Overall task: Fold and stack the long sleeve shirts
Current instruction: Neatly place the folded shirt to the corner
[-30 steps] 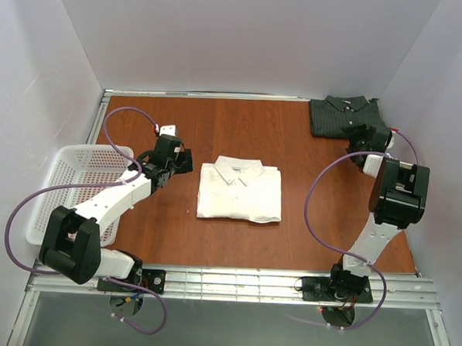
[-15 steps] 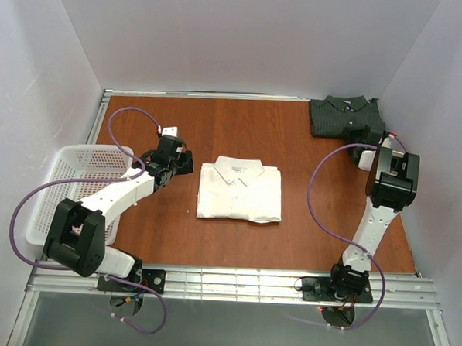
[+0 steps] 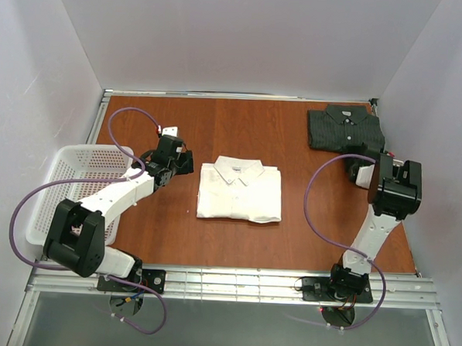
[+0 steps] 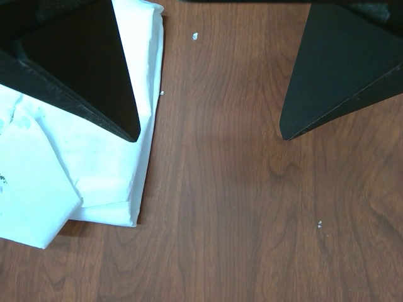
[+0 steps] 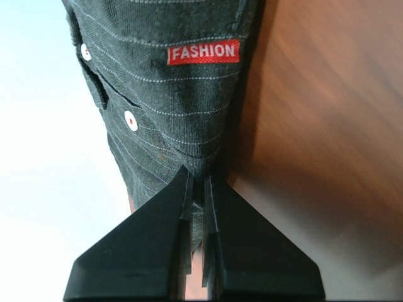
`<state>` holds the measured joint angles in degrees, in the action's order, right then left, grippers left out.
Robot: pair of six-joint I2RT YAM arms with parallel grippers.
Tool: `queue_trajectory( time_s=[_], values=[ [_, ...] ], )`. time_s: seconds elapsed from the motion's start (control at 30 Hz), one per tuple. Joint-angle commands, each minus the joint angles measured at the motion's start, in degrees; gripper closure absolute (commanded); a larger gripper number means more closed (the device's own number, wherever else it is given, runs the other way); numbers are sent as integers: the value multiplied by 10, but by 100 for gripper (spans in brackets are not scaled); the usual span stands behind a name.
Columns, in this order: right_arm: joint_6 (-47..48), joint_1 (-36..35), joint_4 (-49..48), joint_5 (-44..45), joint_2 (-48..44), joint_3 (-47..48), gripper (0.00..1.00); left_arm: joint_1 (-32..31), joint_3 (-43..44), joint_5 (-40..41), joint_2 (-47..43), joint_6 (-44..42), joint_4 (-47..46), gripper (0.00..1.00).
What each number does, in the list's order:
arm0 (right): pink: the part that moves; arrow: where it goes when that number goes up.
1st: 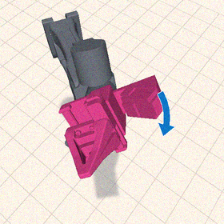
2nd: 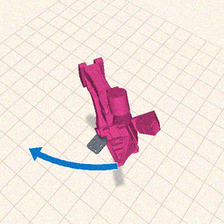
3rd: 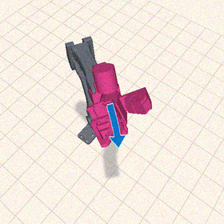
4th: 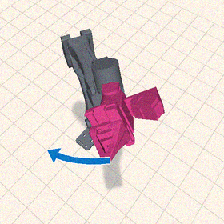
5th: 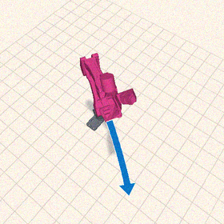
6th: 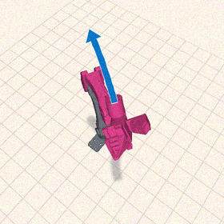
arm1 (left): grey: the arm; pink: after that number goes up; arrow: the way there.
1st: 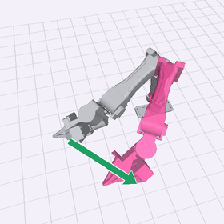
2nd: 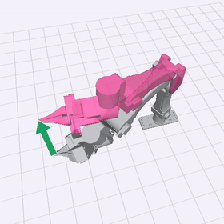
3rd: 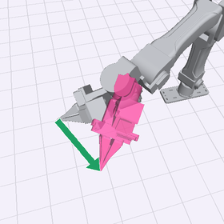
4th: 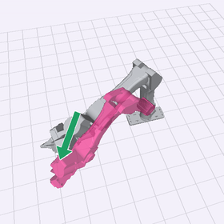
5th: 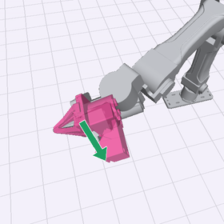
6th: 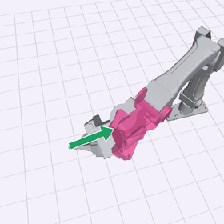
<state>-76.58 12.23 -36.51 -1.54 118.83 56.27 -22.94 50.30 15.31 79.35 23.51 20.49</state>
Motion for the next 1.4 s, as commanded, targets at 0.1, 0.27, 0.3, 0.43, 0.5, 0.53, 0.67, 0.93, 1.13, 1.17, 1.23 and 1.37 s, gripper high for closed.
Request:
queue_trajectory(
  time_s=[0.1,0.27,0.3,0.43,0.5,0.53,0.67,0.93,1.13,1.17,1.23,1.37],
  values=[
    [-17,-17,14,38,-139,-176,99,5,-1,-12,-38,5,-6,15],
    [-31,-31,14,48,-266,-298,99,5,-6,-30,-57,12,-6,15],
    [-32,-33,14,54,-285,-316,99,5,-7,-32,-60,13,-5,15],
    [-30,-47,17,57,-371,-396,94,6,-12,-47,-68,14,-5,15],
    [-5,-58,29,51,-411,-418,86,5,-14,-66,-68,16,-6,14],
    [5,-61,45,41,-425,-420,71,5,-15,-77,-65,18,-8,14],
    [79,-63,151,-3,-516,-426,37,5,-7,-131,-27,26,-3,13],
    [403,-117,382,-132,-599,-309,26,5,-13,-270,10,109,26,10],
    [567,-194,478,-185,-522,-138,20,5,-61,-296,-10,143,34,9],
    [578,-214,486,-186,-507,-121,20,5,-69,-295,-10,143,34,9],
    [595,-244,507,-180,-460,-77,19,6,-85,-291,-10,145,33,9],
    [603,-281,514,-164,-390,-48,20,4,-94,-297,-1,144,32,11]
  ],
)
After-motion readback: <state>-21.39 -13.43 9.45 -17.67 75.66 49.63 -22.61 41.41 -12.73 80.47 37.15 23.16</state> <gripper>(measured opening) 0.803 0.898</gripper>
